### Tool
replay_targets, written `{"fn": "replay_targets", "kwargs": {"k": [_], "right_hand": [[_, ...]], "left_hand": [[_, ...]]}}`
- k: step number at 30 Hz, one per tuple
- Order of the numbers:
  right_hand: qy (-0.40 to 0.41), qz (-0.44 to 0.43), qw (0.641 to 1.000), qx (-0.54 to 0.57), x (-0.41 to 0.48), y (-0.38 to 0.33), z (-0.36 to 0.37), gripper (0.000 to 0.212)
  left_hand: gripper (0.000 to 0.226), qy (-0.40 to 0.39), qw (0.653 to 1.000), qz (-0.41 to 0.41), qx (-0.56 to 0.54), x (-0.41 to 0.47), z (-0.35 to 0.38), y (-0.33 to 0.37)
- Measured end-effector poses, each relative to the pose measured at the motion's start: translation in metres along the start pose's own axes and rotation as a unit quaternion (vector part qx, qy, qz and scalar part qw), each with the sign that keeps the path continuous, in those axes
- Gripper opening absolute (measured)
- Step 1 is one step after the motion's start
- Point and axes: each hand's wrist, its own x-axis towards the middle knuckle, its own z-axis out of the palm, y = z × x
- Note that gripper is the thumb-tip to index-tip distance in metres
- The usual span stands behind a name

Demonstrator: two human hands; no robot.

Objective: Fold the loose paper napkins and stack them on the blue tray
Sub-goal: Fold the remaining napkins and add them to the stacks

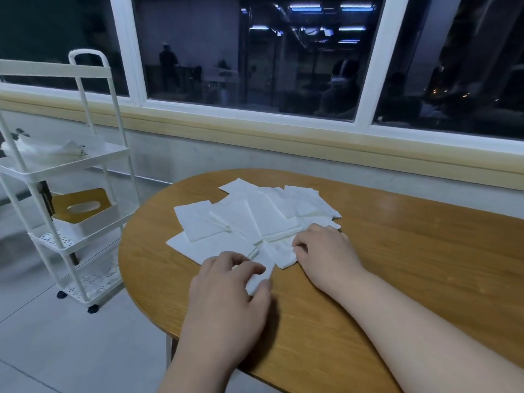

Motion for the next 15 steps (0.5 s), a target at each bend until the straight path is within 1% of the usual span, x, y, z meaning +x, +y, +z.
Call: {"fn": "replay_targets", "kwargs": {"k": [4, 8, 10, 13, 15], "right_hand": [[0.001, 0.02, 1.0, 0.0, -0.035, 0.025, -0.015, 0.025], [-0.009, 0.058, 0.998, -0.006, -0.074, 0.064, -0.036, 0.023], [-0.011, 0.084, 0.996, 0.014, -0.092, 0.086, -0.045, 0.022], [-0.002, 0.116, 0.992, 0.043, -0.112, 0.109, -0.054, 0.021], [0.006, 0.118, 0.992, 0.052, -0.119, 0.115, -0.055, 0.023]], "left_hand": [[0.026, -0.043, 0.998, 0.038, -0.012, -0.006, 0.004, 0.013], [0.023, -0.07, 0.995, 0.071, -0.018, -0.012, 0.011, 0.028], [0.022, -0.082, 0.993, 0.086, -0.02, -0.016, 0.015, 0.036], [0.02, -0.108, 0.988, 0.11, 0.004, -0.024, 0.025, 0.047], [0.018, -0.122, 0.984, 0.122, 0.032, -0.027, 0.03, 0.052]]}}
